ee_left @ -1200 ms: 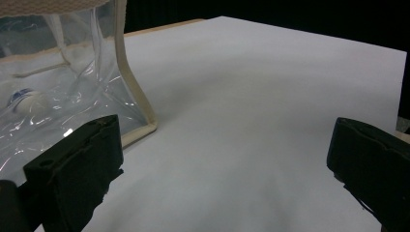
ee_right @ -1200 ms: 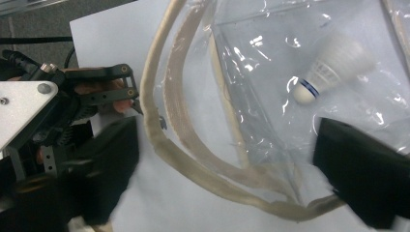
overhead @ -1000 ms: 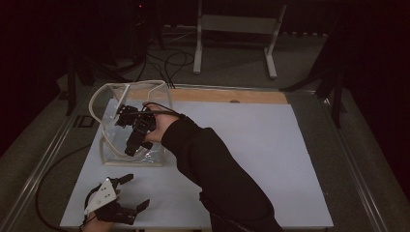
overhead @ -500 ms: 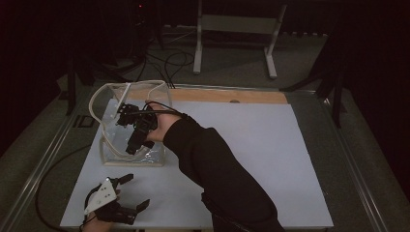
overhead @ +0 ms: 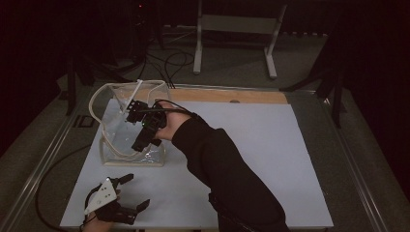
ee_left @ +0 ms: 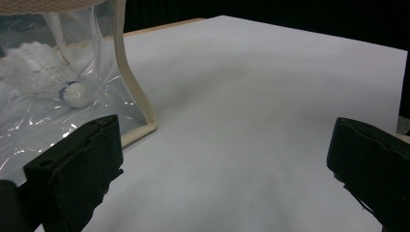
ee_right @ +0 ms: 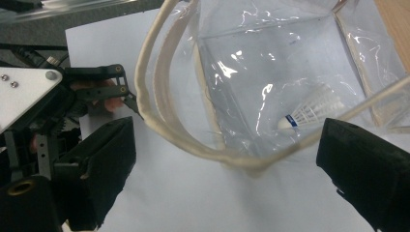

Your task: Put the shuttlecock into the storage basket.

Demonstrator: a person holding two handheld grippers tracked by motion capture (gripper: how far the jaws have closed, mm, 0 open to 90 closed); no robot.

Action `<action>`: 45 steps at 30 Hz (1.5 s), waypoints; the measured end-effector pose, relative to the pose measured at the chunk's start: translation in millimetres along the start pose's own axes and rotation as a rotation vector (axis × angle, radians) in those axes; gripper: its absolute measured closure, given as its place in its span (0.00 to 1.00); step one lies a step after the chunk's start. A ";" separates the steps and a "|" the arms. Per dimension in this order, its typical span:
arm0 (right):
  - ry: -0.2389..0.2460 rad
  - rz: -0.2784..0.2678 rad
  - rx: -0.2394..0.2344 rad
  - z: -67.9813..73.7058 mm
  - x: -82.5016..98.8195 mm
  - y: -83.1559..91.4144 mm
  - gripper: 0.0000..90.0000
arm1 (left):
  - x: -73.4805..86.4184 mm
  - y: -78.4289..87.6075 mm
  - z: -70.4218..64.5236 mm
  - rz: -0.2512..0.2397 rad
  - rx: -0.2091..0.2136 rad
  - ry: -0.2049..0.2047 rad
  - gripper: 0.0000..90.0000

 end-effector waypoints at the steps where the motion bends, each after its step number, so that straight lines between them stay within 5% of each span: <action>1: -0.001 -0.002 -0.002 -1.3 1.8 0.8 0.08 | 0.1 0.0 0.0 0.001 0.000 -0.002 0.01; 20: -0.080 -0.120 0.038 -32.4 57.2 25.5 0.08 | 0.6 -0.8 -0.5 0.006 -0.003 0.002 0.01; 45: -0.127 -0.137 0.058 -52.1 133.0 6.7 0.08 | 0.4 -1.0 -1.0 0.003 -0.003 0.005 0.01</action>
Point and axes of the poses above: each handheld gripper's, and its own axes: y roughly backward along the jaws, x roughly out of its underside, z roughly to its left, the point moved 1 cm from there along -y, roughly forward along the jaws, and after that the axes turned 1 degree about x, right-handed, at the moved point
